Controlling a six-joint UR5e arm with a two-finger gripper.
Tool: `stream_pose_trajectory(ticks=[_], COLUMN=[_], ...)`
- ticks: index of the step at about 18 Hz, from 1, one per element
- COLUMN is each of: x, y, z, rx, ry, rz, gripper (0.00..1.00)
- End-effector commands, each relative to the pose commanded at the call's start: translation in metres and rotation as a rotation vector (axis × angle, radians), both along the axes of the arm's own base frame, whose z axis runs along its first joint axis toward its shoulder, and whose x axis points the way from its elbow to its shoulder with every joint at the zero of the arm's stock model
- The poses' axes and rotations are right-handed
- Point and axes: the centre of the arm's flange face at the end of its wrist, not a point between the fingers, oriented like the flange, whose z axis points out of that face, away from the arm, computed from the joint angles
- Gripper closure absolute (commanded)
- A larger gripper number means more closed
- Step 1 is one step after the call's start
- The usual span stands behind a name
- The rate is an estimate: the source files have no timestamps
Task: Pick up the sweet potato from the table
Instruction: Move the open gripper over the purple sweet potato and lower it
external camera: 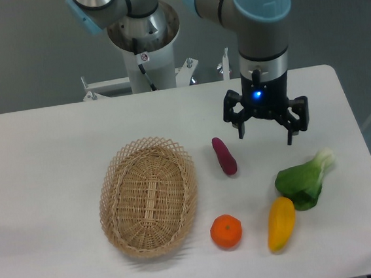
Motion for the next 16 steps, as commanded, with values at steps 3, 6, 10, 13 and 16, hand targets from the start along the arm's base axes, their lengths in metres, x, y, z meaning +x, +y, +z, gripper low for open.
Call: stream_pose_trajectory(ticks=[3, 6, 10, 13, 16], x=[0.021, 0.032, 0.033, 0.027, 0.022], y=[-0.012, -0.020, -0.021, -0.019, -0.017], z=[-0.038, -0.074, -0.114, -0.147, -0.174], rx=[-0.018, -0.043, -0.020, -0.067, -0.098], ry=[-0.065, -0.084, -0.070, -0.108, -0.132], rz=[0.064, 0.100, 0.161, 0.165, 0.176], gripper=[0.00, 0.00, 0.00, 0.00, 0.00])
